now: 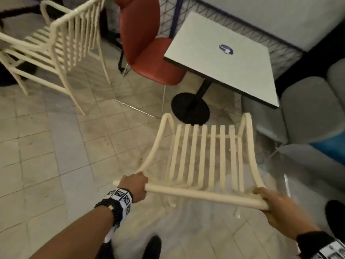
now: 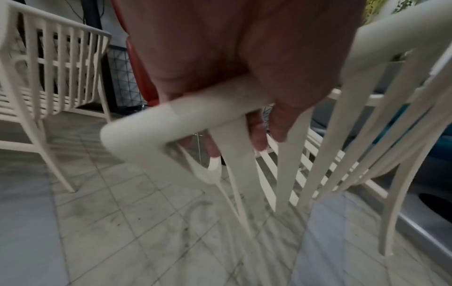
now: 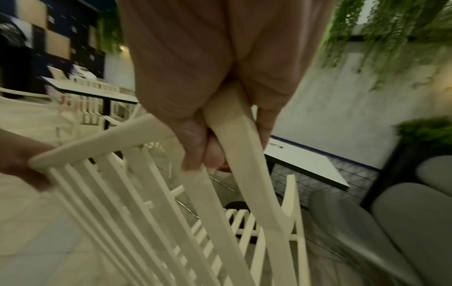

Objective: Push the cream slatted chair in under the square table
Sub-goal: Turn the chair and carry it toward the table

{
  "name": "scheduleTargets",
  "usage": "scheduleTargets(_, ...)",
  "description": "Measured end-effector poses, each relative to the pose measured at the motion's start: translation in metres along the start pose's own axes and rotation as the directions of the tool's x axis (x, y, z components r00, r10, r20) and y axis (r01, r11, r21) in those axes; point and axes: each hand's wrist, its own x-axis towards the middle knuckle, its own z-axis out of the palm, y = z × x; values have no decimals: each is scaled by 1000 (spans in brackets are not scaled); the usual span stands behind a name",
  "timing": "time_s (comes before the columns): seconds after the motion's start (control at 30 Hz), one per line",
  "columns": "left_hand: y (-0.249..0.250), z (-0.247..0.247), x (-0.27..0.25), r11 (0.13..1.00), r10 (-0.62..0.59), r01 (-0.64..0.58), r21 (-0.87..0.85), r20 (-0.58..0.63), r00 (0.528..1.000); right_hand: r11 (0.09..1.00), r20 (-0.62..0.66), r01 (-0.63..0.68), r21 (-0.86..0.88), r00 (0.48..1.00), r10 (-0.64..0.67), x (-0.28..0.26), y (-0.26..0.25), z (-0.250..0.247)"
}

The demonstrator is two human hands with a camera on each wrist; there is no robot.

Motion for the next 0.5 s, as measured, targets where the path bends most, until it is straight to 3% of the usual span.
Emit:
scheduleTargets(0.1,49,-4,8,999,27,-28,37,31,999,964,-8,-134,-228,991,136,0,30,7)
scheduleTargets(0.2,83,-10,15,998,12,-15,68,42,999,939,-29,-159,-305,987,158,5,50,16)
scheduleTargets(0.37,108,-44,30,987,19,-9,157,-63,998,951,-94,-205,-232,978,188,-4,72,35)
scheduleTargets(0.5,123,-77,32,950,69,-34,310,-105,992,981,-69,-163,-106,985,156,-8,79,71)
